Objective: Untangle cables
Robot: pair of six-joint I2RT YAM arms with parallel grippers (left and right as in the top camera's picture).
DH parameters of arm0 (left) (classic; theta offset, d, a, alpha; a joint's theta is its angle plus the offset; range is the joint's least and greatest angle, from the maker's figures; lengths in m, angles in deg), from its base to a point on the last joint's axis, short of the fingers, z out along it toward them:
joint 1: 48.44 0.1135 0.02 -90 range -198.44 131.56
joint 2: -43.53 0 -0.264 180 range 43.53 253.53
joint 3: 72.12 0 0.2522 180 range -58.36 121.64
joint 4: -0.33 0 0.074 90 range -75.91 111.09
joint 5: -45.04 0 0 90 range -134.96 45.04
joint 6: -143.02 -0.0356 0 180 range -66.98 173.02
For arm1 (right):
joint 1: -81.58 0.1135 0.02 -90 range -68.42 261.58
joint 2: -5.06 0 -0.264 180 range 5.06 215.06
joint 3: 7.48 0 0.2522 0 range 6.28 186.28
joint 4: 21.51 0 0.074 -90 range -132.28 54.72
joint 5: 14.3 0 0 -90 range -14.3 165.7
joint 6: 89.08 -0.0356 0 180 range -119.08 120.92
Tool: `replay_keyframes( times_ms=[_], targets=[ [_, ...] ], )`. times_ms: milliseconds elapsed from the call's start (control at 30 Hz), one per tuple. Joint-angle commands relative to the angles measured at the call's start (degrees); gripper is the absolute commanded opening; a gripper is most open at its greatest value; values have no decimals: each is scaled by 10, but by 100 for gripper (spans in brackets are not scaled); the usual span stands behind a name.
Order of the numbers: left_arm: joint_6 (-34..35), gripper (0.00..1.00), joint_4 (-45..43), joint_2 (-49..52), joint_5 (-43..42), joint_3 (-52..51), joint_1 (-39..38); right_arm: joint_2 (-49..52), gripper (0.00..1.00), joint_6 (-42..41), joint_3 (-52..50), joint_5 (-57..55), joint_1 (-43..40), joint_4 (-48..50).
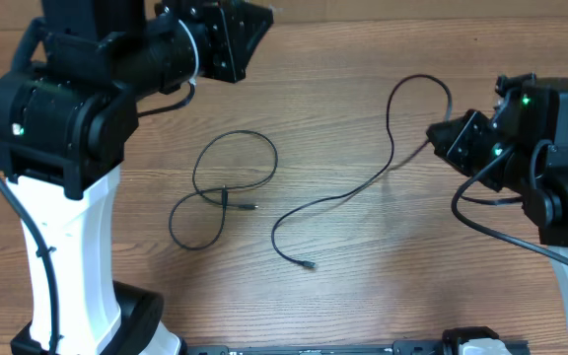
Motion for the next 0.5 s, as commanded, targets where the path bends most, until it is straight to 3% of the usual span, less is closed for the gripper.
replay_keyframes(
  times_ms=[0, 133, 167, 200, 233, 300, 400, 467],
  targets=[
    [-7, 22, 24, 18, 3, 1, -10, -2, 4, 1, 2, 106, -1, 28],
    [68, 26, 73, 45, 3, 1, -14, -2, 4, 1, 2, 181, -1, 70],
    [95, 38, 89, 55, 3, 1, -14, -2, 4, 1, 2, 201, -1, 81],
    [113, 55, 100, 63, 2, 1, -14, -2, 4, 5, 2, 216, -1, 90],
    [130, 65, 111, 71, 2, 1, -14, -2, 4, 15, 2, 238, -1, 101],
    [149, 70, 129, 89, 2, 1, -14, -2, 4, 33, 2, 288, -1, 118],
    [157, 92, 142, 112, -28, 1, -15, -2, 4, 65, 2, 330, -1, 123],
    [152, 97, 149, 130, -63, 1, -18, -2, 4, 86, 2, 344, -1, 122]
  ],
)
